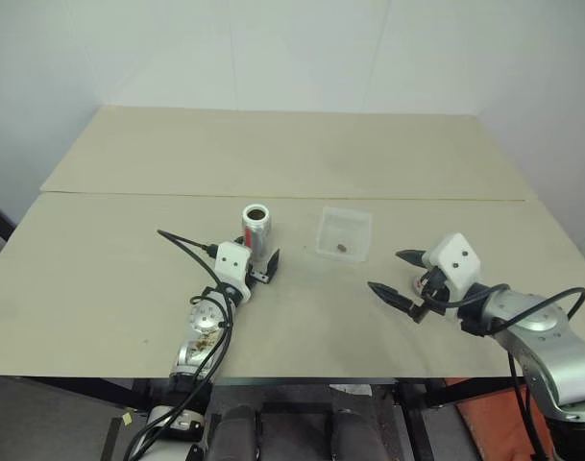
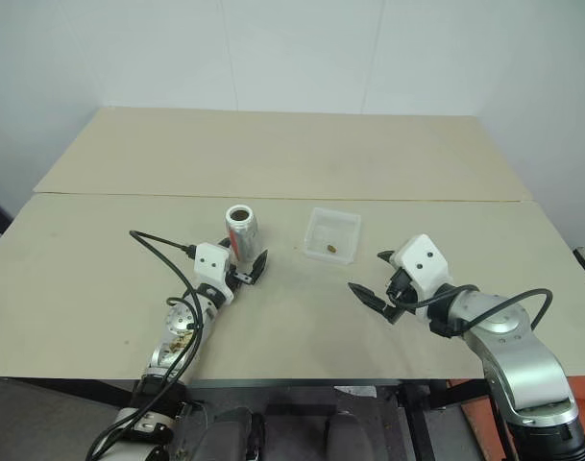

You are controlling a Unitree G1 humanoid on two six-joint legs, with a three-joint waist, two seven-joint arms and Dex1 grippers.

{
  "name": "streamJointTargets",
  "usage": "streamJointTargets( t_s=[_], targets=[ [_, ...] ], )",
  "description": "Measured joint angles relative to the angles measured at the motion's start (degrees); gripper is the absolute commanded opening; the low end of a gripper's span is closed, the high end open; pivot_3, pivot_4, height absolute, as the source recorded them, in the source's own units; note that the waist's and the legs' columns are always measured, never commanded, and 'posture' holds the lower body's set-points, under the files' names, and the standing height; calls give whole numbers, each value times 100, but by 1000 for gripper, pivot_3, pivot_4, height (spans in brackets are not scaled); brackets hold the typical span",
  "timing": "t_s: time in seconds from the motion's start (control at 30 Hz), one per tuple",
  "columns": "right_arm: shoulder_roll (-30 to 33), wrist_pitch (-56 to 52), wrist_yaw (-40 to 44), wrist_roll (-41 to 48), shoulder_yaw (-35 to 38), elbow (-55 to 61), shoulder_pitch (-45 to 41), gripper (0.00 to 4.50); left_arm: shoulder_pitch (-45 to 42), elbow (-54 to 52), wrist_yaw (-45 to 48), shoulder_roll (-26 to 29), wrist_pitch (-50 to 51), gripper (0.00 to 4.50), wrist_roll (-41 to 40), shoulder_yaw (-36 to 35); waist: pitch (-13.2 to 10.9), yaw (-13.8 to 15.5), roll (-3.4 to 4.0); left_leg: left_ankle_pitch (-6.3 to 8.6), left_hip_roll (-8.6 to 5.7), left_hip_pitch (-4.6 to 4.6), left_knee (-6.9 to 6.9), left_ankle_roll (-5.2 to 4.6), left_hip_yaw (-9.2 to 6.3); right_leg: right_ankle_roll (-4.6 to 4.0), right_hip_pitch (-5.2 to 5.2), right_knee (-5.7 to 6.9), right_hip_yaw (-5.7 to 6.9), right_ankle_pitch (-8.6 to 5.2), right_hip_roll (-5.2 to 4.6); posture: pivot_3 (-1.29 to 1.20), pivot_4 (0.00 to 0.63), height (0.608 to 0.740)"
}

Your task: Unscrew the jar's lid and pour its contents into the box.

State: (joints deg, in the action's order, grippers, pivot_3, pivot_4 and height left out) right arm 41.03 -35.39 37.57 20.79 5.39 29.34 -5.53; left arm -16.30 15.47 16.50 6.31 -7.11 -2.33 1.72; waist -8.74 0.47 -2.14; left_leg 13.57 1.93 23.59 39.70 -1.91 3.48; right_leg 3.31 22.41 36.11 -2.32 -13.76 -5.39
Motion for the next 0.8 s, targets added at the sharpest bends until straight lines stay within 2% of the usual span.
streamJointTargets(
  t_s=[0.17, 0.37, 0.47, 0.63, 0.8],
  targets=[
    [18, 4, 49, -36, -5, -27, -20, 4500, 775, -1321, 103, 201, 472, 4479, -116, -6, 0, -36, 0, 1, 4, 3, -11, 0, 0, -4, 8, -2, -1, -2, -1, 0, 150, 740],
    [25, 51, 170, -46, -38, -67, -41, 4500, 1716, -3175, 419, 816, 1306, 4479, -503, -191, 0, -54, 1, 1, 11, 3, -13, 1, 0, -8, 13, -3, -1, -4, -7, 0, 150, 740],
    [161, 200, 410, -21, -16, -103, -12, 4500, 2286, -3909, 782, 1297, 1726, 4479, -900, -338, -1, -73, 3, 1, 12, 3, -21, 1, 2, -13, 17, -5, -2, -7, -12, 0, 150, 740],
    [748, 990, 1609, 324, 655, -329, 499, 4500, 2734, -4549, 1667, 2143, 2039, 4479, -1755, -779, -4, -8, 6, 1, 12, 5, -26, 1, 5, -30, 20, -11, 0, -19, -13, 0, 150, 740],
    [1247, 1522, 2565, 544, 1328, -533, 735, 4500, 2749, -4760, 2448, 2874, 2238, 4479, -2406, -1206, -5, -10, 8, 1, 14, -11, -32, 1, 18, -52, 16, -14, -2, -33, -9, 0, 150, 740]
  ],
)
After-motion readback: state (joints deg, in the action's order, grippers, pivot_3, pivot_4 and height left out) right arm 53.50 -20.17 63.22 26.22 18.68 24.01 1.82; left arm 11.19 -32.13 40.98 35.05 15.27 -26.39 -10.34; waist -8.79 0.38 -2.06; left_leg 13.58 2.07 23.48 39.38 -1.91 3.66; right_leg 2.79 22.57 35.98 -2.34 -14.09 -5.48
